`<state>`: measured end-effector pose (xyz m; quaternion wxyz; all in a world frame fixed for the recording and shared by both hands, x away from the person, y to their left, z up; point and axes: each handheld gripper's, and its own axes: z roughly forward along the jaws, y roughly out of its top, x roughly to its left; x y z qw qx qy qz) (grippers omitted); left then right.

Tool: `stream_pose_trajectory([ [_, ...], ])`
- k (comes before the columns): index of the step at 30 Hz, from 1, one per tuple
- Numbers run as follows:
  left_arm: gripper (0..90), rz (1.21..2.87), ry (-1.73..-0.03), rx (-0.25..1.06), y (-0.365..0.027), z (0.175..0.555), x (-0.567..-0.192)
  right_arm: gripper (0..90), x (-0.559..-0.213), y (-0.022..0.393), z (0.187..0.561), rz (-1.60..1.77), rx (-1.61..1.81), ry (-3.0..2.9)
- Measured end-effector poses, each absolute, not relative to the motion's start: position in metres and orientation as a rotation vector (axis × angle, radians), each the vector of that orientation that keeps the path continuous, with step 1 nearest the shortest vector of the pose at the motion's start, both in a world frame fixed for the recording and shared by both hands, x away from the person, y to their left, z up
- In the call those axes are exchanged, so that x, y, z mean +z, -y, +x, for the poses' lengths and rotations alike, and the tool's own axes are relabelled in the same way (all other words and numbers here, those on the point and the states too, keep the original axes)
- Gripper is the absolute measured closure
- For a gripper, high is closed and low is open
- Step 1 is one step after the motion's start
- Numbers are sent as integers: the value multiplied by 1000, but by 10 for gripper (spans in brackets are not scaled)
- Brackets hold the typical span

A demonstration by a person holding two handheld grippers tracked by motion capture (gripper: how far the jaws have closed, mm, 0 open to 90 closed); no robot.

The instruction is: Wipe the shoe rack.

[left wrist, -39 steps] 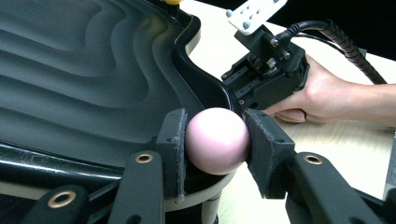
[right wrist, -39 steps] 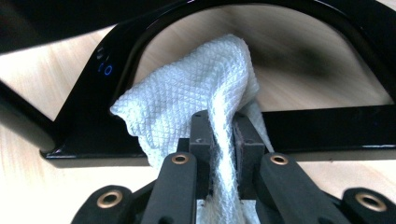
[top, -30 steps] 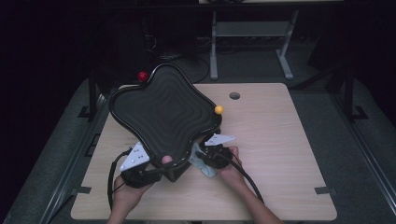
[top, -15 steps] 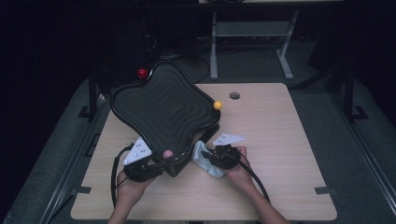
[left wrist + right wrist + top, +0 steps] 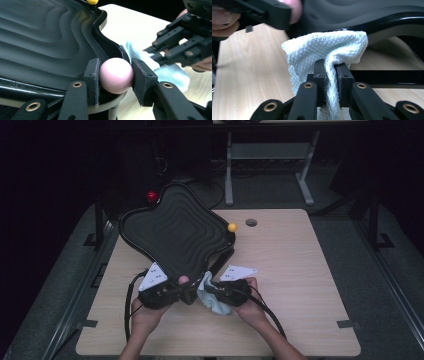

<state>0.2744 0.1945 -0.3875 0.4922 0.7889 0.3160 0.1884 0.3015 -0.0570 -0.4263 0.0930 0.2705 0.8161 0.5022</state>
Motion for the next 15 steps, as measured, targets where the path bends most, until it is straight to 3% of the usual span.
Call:
stream_pose_trajectory([
  [15,606,1925,-769,460,-195,274,-387,805,-426,53,299,776,1491,-2437],
])
